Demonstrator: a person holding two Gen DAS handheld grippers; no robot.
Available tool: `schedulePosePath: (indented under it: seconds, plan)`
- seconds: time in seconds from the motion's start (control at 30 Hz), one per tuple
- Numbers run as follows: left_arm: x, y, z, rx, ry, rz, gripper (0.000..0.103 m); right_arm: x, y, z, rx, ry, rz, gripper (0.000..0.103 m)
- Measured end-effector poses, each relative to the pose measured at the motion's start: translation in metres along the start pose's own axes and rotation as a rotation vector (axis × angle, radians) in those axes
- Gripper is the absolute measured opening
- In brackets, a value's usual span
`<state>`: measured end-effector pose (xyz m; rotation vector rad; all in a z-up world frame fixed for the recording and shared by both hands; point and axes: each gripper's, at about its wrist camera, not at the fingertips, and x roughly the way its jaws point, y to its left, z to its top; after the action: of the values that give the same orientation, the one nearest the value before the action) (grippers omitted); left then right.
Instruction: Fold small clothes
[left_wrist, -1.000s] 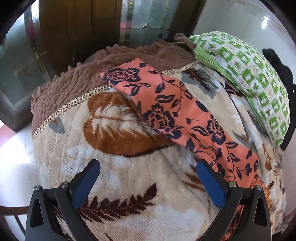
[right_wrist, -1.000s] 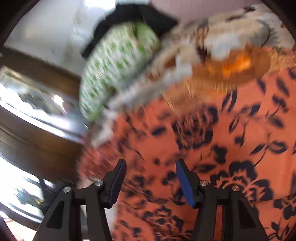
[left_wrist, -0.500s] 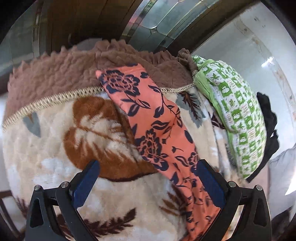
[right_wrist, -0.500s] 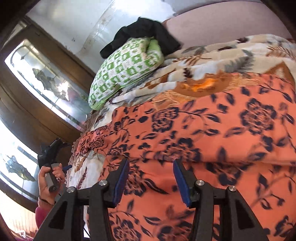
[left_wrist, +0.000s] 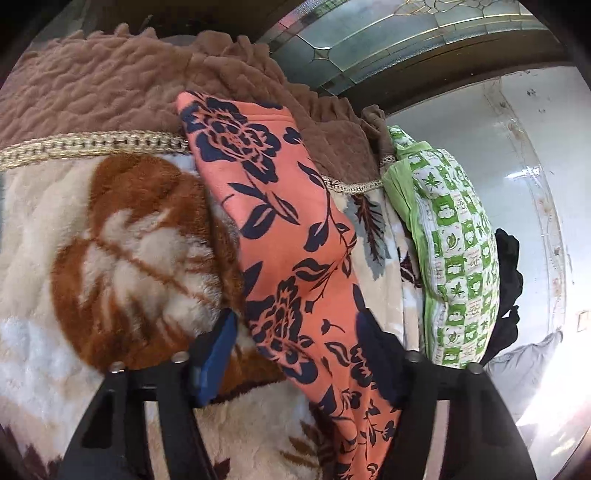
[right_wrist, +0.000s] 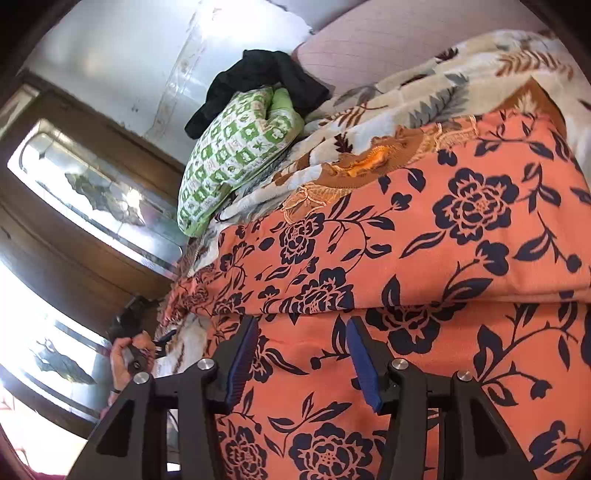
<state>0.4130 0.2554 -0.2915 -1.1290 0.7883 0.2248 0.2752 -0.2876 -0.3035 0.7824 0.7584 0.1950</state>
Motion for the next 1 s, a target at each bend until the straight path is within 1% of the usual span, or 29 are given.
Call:
schedulePosePath:
  seconds: [0.03,0.07,0.17,0.2,0.27,0.3,0.33,0.37,0.4,0.43,0.53,0.57,0.67,0.73,0.8,0.83,0.87,0.93,0.97,1.0]
  plan:
    - [0.004,0.002,0.002,-0.005,0.002,-0.001,0.059,0.001,-0.001,0.000,0.003,0.001,-0.001,0.053]
    - [0.005,0.005,0.004,-0.015,-0.004,-0.022,0.056,0.001,-0.001,0.000,0.000,0.002,-0.006,0.053]
    - [0.009,0.017,0.010,-0.082,-0.026,-0.099,0.055,0.005,0.001,-0.001,-0.012,0.011,-0.021,0.053]
    - [0.011,0.019,0.012,-0.096,-0.033,-0.110,0.055,0.006,0.002,-0.002,-0.016,0.010,-0.026,0.053]
    - [0.014,0.017,0.014,-0.093,-0.039,-0.112,0.050,0.008,0.003,-0.002,-0.028,0.009,-0.033,0.053]
    - [0.015,0.013,0.014,-0.076,-0.043,-0.113,0.043,0.008,0.004,-0.002,-0.032,0.005,-0.037,0.053]
    - [0.016,0.008,0.013,-0.055,-0.045,-0.119,0.029,0.009,0.004,-0.003,-0.034,-0.001,-0.040,0.053]
    - [0.015,0.002,0.011,-0.028,-0.052,-0.124,0.023,0.009,0.005,-0.002,-0.036,-0.004,-0.042,0.053]
    - [0.012,-0.008,0.008,0.018,-0.068,-0.126,0.013,0.010,0.005,-0.002,-0.036,-0.006,-0.044,0.053]
    - [0.009,-0.020,0.005,0.070,-0.087,-0.126,0.006,0.009,0.005,-0.002,-0.038,-0.012,-0.050,0.053]
    - [-0.006,-0.068,-0.014,0.283,-0.161,-0.093,0.005,0.005,0.005,0.000,-0.041,-0.041,-0.068,0.053]
    - [-0.010,-0.083,-0.023,0.346,-0.177,-0.097,0.006,0.002,0.004,0.002,-0.037,-0.052,-0.068,0.053]
    - [-0.020,-0.131,-0.059,0.518,-0.182,-0.111,0.006,-0.010,0.000,0.008,-0.018,-0.104,-0.081,0.053]
    - [-0.025,-0.163,-0.095,0.636,-0.162,-0.132,0.006,-0.019,-0.005,0.013,0.000,-0.146,-0.102,0.053]
    - [-0.028,-0.196,-0.139,0.760,-0.120,-0.179,0.006,-0.029,-0.014,0.020,0.030,-0.192,-0.130,0.053]
    - [-0.029,-0.210,-0.162,0.819,-0.095,-0.199,0.006,-0.035,-0.020,0.024,0.056,-0.215,-0.140,0.053]
    - [-0.029,-0.226,-0.193,0.895,-0.065,-0.222,0.006,-0.040,-0.026,0.027,0.082,-0.232,-0.141,0.053]
    - [-0.026,-0.247,-0.249,1.023,-0.007,-0.258,0.006,-0.051,-0.041,0.036,0.151,-0.265,-0.130,0.053]
    - [-0.022,-0.255,-0.280,1.090,0.044,-0.272,0.006,-0.056,-0.048,0.039,0.185,-0.282,-0.123,0.053]
    - [-0.015,-0.261,-0.316,1.169,0.120,-0.278,0.006,-0.061,-0.055,0.043,0.212,-0.300,-0.121,0.053]
